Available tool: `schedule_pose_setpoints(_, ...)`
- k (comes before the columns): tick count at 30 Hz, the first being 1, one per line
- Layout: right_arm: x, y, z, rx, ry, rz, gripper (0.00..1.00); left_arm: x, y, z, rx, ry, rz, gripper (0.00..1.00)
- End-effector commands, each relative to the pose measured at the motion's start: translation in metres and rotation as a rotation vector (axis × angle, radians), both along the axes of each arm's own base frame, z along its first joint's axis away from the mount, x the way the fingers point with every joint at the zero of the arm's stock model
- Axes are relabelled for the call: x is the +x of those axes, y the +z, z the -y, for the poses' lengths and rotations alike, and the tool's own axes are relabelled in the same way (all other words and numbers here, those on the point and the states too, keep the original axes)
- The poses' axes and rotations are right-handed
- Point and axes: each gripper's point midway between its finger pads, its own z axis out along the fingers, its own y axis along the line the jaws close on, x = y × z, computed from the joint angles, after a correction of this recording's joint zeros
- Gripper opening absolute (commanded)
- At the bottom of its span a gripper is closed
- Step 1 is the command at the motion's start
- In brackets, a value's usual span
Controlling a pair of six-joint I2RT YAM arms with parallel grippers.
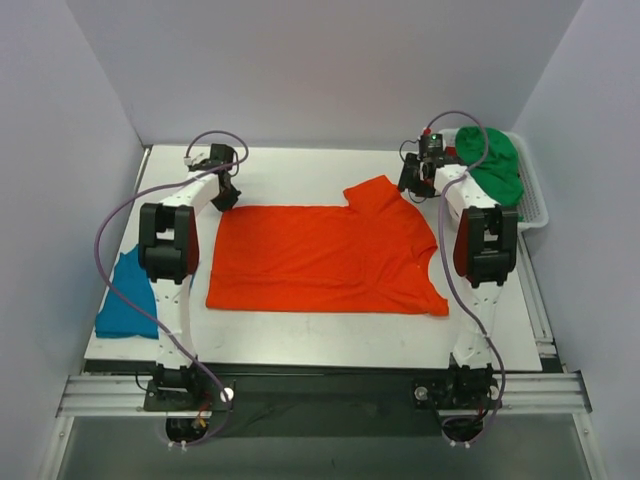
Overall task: Fold and stack the t-shirts
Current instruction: Grap the side of the flattened tshirt furthest away from the robot with both arms
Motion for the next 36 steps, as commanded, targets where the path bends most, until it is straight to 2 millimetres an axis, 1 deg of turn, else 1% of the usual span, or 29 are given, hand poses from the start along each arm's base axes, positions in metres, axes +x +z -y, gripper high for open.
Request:
schedule_pose_setpoints(1,0.015,0.003,-0.004,0.029,0.005,0.019,0.48,0.005,0.009,0.002,-0.012,0.004,0.035,0.11)
schedule_pose_setpoints(2,0.019,0.005,-0.004,0.037,0.003,0.027,0.49,0.002,0.008,0.002,-0.012,0.002,0.03,0.08)
schedule_pose_setpoints(3,0.021,0.003,-0.006,0.049,0.006,0.026,0.49,0.002,0.008,0.001,-0.011,0.001,0.031,0.08)
schedule_pose_setpoints(4,0.023,-0.002,-0.007,0.062,0.004,0.018,0.49,0.002,0.008,0.002,-0.012,-0.001,0.035,0.07)
schedule_pose_setpoints(5,0.027,0.002,-0.008,0.074,0.001,0.027,0.49,0.0,0.007,0.002,-0.013,-0.002,0.032,0.06)
schedule_pose_setpoints(8,0.033,-0.006,-0.015,0.111,-0.006,0.015,0.49,-0.001,0.008,0.003,-0.016,-0.01,0.035,0.04)
schedule_pose_setpoints(9,0.039,0.0,-0.017,0.123,-0.009,0.03,0.49,-0.002,0.008,0.003,-0.018,-0.013,0.035,0.03)
schedule_pose_setpoints(10,0.04,-0.006,-0.02,0.14,-0.007,0.016,0.5,-0.002,0.008,0.004,-0.02,-0.017,0.036,0.03)
schedule_pose_setpoints(12,0.046,-0.005,-0.025,0.174,-0.024,0.021,0.5,-0.003,0.008,0.004,-0.022,-0.021,0.034,0.02)
schedule_pose_setpoints(13,0.047,-0.011,-0.026,0.184,-0.034,0.009,0.5,-0.002,0.008,0.003,-0.021,-0.02,0.039,0.02)
schedule_pose_setpoints(15,0.05,-0.012,-0.031,0.215,-0.041,0.006,0.5,-0.003,0.009,0.003,-0.024,-0.022,0.041,0.02)
schedule_pose_setpoints(17,0.049,-0.019,-0.032,0.221,-0.048,-0.008,0.49,-0.003,0.009,0.003,-0.028,-0.023,0.041,0.02)
schedule_pose_setpoints(18,0.049,-0.021,-0.033,0.226,-0.051,-0.012,0.48,-0.002,0.009,0.003,-0.031,-0.023,0.042,0.02)
schedule_pose_setpoints(21,0.046,-0.026,-0.032,0.234,-0.068,-0.028,0.38,-0.002,0.009,0.002,-0.037,-0.025,0.044,0.0)
schedule_pose_setpoints(22,0.044,-0.027,-0.031,0.235,-0.075,-0.032,0.3,-0.002,0.01,0.003,-0.04,-0.026,0.045,0.0)
schedule_pose_setpoints(24,0.042,-0.023,-0.025,0.221,-0.1,-0.027,0.22,-0.002,0.011,0.003,-0.046,-0.028,0.049,0.0)
schedule_pose_setpoints(25,0.042,-0.015,-0.023,0.224,-0.114,-0.016,0.15,-0.001,0.012,0.002,-0.046,-0.027,0.052,0.0)
schedule_pose_setpoints(27,0.04,-0.01,-0.018,0.224,-0.126,-0.01,0.1,-0.001,0.015,0.001,-0.051,-0.03,0.06,0.0)
schedule_pose_setpoints(28,0.041,0.0,-0.017,0.225,-0.127,0.009,0.07,-0.001,0.016,0.001,-0.052,-0.027,0.065,0.0)
schedule_pose_setpoints(29,0.04,0.003,-0.017,0.225,-0.127,0.012,0.05,-0.001,0.021,0.0,-0.055,-0.027,0.075,0.0)
schedule_pose_setpoints(30,0.041,0.008,-0.017,0.228,-0.123,0.021,0.04,-0.002,0.02,-0.001,-0.058,-0.028,0.074,0.0)
schedule_pose_setpoints(31,0.041,0.018,-0.016,0.233,-0.121,0.037,0.02,-0.001,0.023,-0.001,-0.065,-0.031,0.087,0.0)
schedule_pose_setpoints(32,0.041,0.024,-0.016,0.235,-0.12,0.046,0.02,0.0,0.028,0.0,-0.072,-0.031,0.101,0.0)
schedule_pose_setpoints(33,0.039,0.026,-0.017,0.238,-0.119,0.047,0.01,-0.001,0.028,0.0,-0.074,-0.038,0.102,0.0)
schedule_pose_setpoints(34,0.038,0.036,-0.016,0.24,-0.117,0.064,0.01,0.0,0.03,-0.001,-0.077,-0.038,0.112,0.0)
schedule_pose_setpoints(36,0.034,0.042,-0.018,0.242,-0.11,0.067,0.01,0.0,0.038,-0.003,-0.082,-0.041,0.128,0.0)
